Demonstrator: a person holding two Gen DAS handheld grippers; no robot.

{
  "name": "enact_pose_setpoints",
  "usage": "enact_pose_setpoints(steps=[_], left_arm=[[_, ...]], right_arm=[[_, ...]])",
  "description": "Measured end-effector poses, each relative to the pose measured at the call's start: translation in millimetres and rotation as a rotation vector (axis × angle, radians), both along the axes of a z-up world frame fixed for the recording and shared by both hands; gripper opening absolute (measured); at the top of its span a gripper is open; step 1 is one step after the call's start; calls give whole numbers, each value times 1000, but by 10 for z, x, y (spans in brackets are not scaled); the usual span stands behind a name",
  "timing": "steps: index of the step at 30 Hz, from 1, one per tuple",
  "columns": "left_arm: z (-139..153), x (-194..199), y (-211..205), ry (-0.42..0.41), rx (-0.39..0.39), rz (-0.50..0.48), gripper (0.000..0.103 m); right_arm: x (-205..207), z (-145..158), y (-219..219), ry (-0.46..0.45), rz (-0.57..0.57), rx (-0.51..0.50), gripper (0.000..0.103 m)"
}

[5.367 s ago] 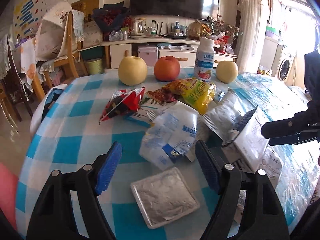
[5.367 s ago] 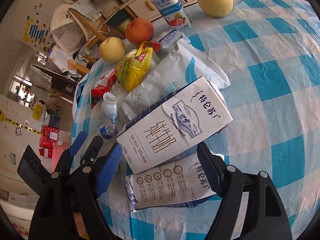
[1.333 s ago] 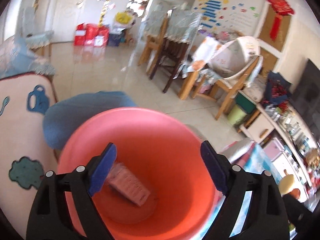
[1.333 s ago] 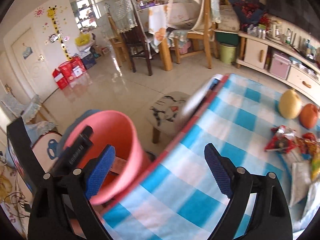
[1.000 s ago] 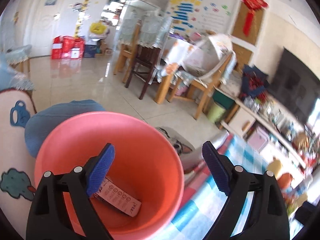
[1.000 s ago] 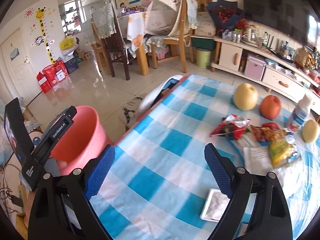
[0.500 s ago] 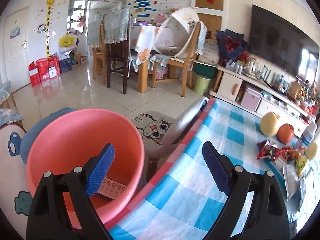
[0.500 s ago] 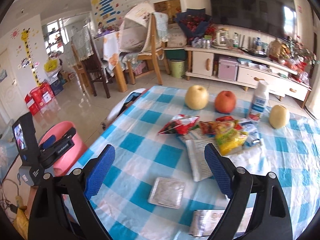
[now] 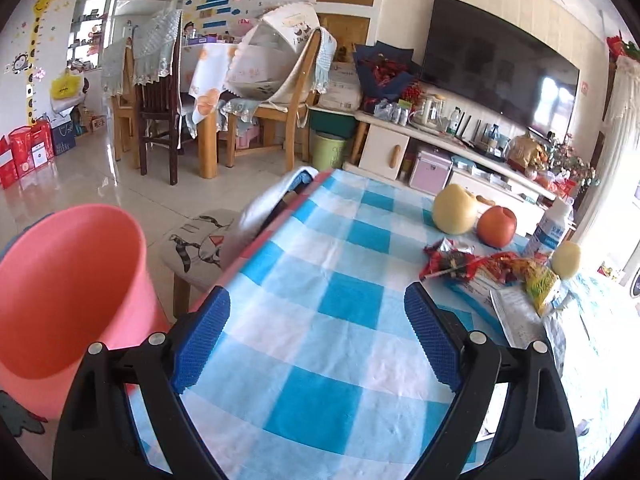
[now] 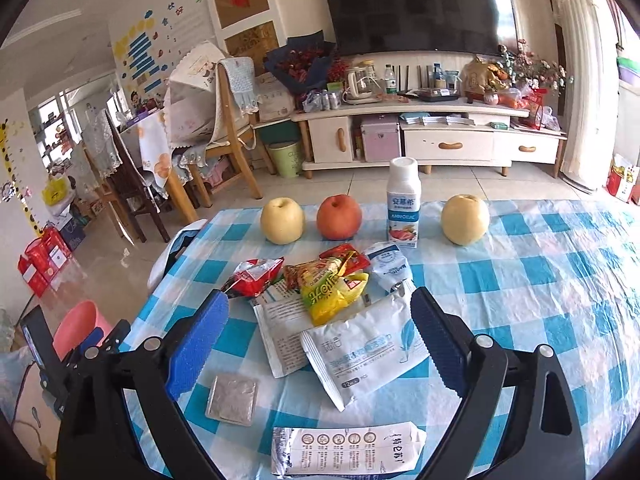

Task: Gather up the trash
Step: 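Move both tools back over the table toward the snack wrappers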

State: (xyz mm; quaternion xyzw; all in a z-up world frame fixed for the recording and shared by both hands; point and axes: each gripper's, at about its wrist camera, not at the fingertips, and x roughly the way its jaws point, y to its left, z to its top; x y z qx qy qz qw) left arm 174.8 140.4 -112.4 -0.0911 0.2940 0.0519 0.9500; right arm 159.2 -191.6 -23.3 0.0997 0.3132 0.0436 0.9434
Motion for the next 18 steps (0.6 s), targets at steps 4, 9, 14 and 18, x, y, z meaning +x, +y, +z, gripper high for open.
enact_pose_setpoints(steps=[4,9,14,18], left_arm=[[-58,-30,-169,10,11,-19,90],[-94,-53,-261,23,3,-32,90],[-110,-42,-315,36,-13,-65,90],[-129,-17,-403,42,-8,-99,90]], right_arm=[[39,-22,-108,14,-5,-1,92],[90,-55,-242,36,-12,12,93],[126,-69,-418,53,-32,38,94],[162,-93,-544,72,-40,43,94]])
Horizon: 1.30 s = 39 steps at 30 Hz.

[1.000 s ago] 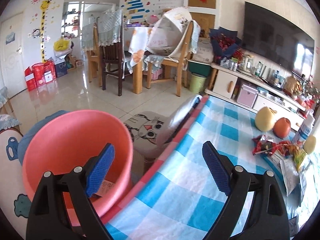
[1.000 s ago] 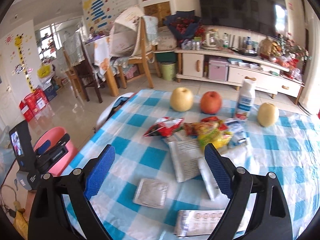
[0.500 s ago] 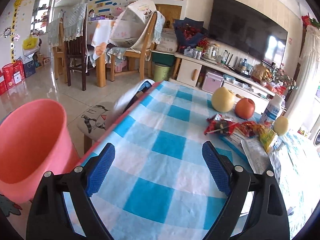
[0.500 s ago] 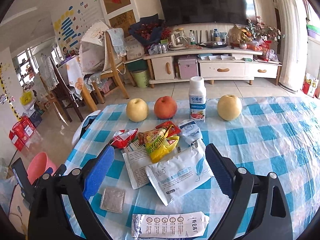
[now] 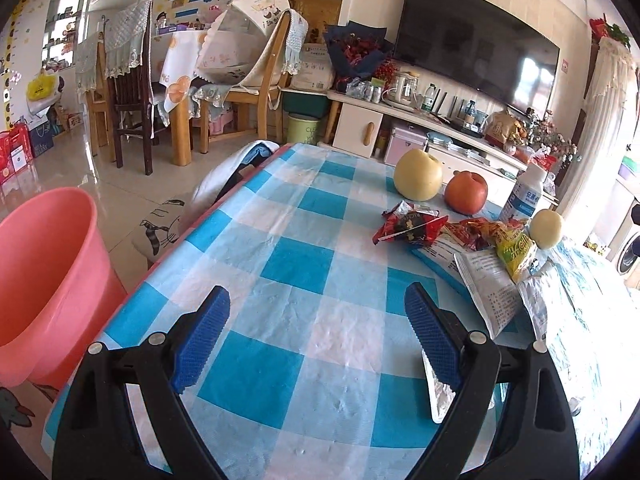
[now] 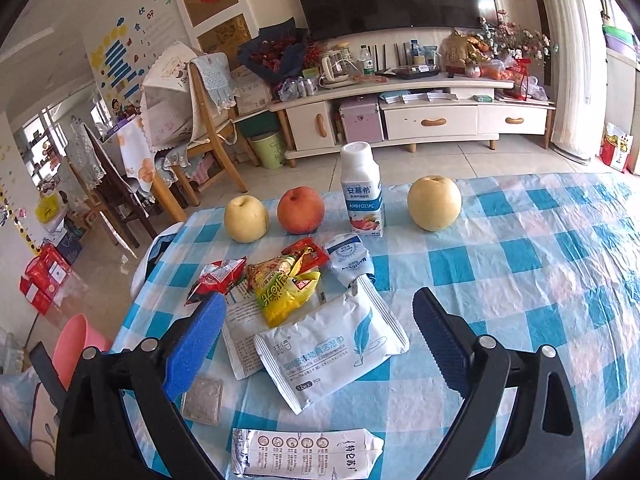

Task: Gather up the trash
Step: 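Move both tools back over the table toward the snack wrappers, then grasp the red chip bag with the left tool while the right tool grasps the yellow snack bag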

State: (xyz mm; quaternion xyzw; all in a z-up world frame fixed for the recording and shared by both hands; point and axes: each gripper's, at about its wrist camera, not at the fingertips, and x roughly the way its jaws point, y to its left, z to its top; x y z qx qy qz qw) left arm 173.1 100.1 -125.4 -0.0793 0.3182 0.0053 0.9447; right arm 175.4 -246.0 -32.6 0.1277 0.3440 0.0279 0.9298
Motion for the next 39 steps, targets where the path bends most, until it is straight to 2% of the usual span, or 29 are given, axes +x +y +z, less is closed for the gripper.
enact_pose_setpoints(steps=[8,20,26,30,32,35,39], left_arm=[[-31,92,-183,0,-19,-48,90],[18,441,-476,-28,-51,-161,90],[59,798,-522,-40,-101,-190,90],[2,1079,-566,-13,-135,-185,90],[-34,1202,-598,16,-126,-184,90],[-88,1355,-622,47,-122,-191,90],[-164,1527,-647,85,-120,-205,90]], right_arm=[[185,-228,-155,89,8,-41,94],[577,-798,-84,260,63,8,94],[727,-784,74,216,87,16,94],[870,-770,259,181,137,18,94],[946,-771,401,163,177,-15,94],[1055,-776,623,139,221,-121,94],[1200,-855,768,148,245,-147,93]])
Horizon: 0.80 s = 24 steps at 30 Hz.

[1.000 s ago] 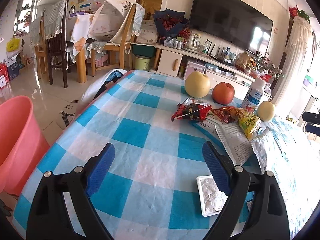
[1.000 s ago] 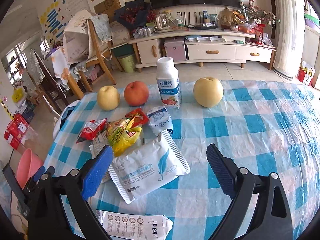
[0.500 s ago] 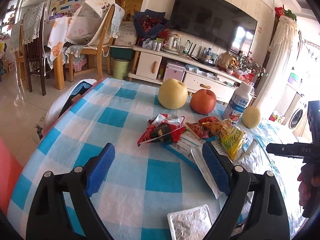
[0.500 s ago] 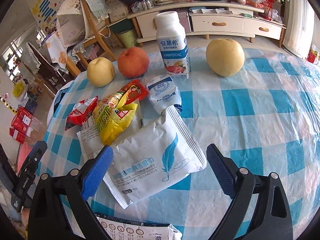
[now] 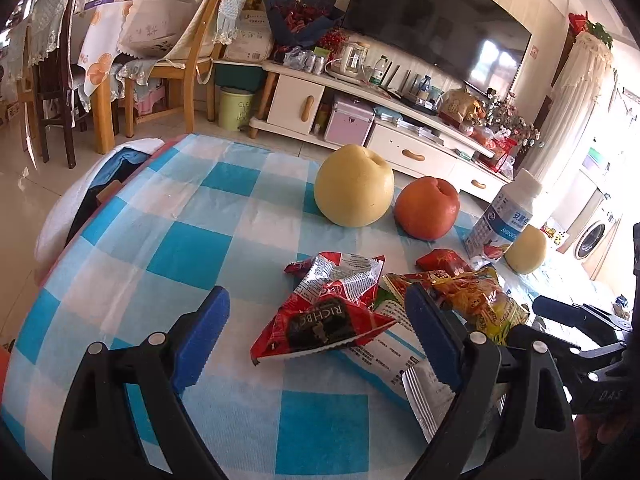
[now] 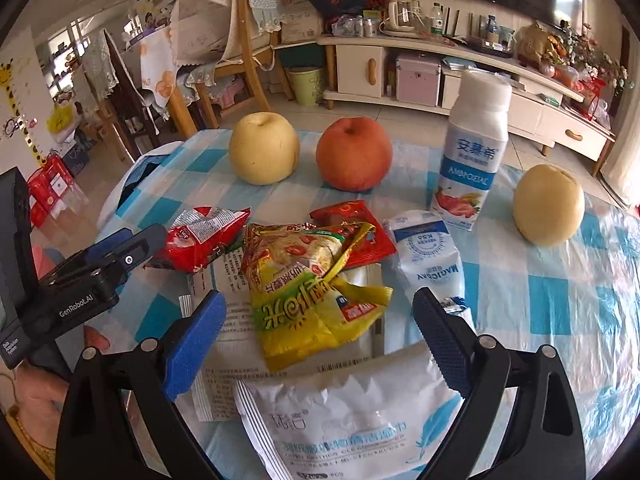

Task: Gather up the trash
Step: 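Grasp the red chip bag with the left tool while the right tool grasps the yellow snack bag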

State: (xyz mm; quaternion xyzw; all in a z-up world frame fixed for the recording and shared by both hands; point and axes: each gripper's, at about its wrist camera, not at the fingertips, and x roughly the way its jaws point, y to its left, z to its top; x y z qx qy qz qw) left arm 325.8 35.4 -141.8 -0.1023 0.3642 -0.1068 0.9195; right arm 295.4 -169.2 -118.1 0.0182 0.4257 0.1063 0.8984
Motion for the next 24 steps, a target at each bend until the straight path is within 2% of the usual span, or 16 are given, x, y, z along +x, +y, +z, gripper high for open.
enact_pose_setpoints(steps=[2,6,8,11,13,19,24], left_arm=[[-36,65,-18,20,7,-17,90],[-119,154,-50,56,34,-28,88],[-154,181,-42,74,34,-29,80],[-223,217,-59,105,58,-25,71],[-243,229,-61,114,56,-23,68],[-239,209,-85,101,72,-24,65],[-210,177,-115,87,92,-22,61]], right_arm=[[60,-45,49,0,6,-30,93],[142,-144,108,24,14,-26,93],[167,-170,151,22,18,-51,93],[191,-205,194,29,25,-70,82],[190,-229,209,31,29,-72,81],[158,-242,276,10,50,-108,77],[100,-221,347,-16,75,-162,65]])
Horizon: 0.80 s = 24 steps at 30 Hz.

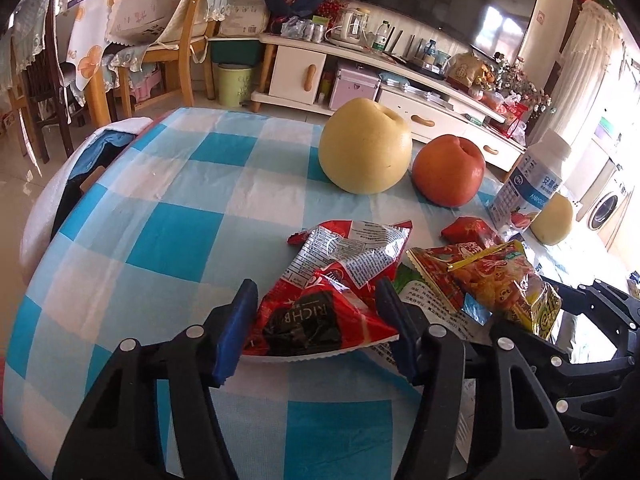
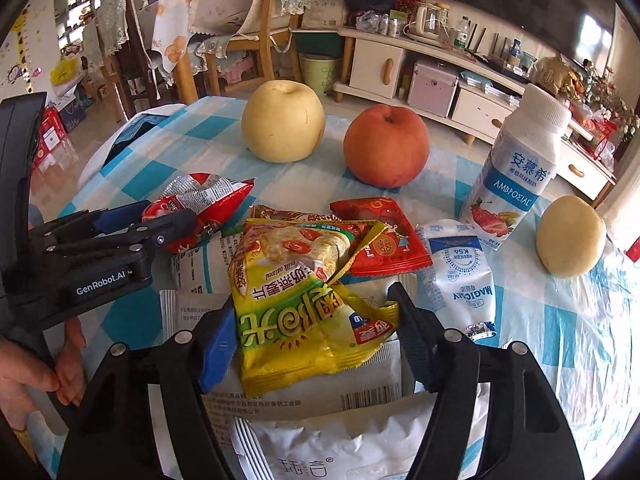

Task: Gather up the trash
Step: 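Grasp the red chip bag with the left tool while the right tool grasps the yellow snack bag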

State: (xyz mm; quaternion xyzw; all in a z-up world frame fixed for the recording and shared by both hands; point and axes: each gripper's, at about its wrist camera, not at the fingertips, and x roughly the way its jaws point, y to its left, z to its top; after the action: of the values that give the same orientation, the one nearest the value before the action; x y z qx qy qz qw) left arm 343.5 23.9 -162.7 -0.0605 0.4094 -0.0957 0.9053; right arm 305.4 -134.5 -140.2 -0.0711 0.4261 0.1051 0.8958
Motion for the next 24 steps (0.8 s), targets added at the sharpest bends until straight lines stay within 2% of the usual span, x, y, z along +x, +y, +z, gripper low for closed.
enact_pose_setpoints(steps=[5,12,15,16,24], left_arm=[[16,-53,-6,-8,10,10,59],[52,-194,42,-28,5,26,56],[87,-268,80,-47,-11,32,48],[106,-296,80,-55,-16,27,41],[118,-439,124,-43,-50,17,41]], right_arm=[[-39,17,-17,-1,5,-10,57],[-123,93,-67,-10,5,-1,53],[-173,134,-68,-18,7,5,52],[-191,152,-66,-23,9,4,51],[-376,325,-50,-57,27,15,51]])
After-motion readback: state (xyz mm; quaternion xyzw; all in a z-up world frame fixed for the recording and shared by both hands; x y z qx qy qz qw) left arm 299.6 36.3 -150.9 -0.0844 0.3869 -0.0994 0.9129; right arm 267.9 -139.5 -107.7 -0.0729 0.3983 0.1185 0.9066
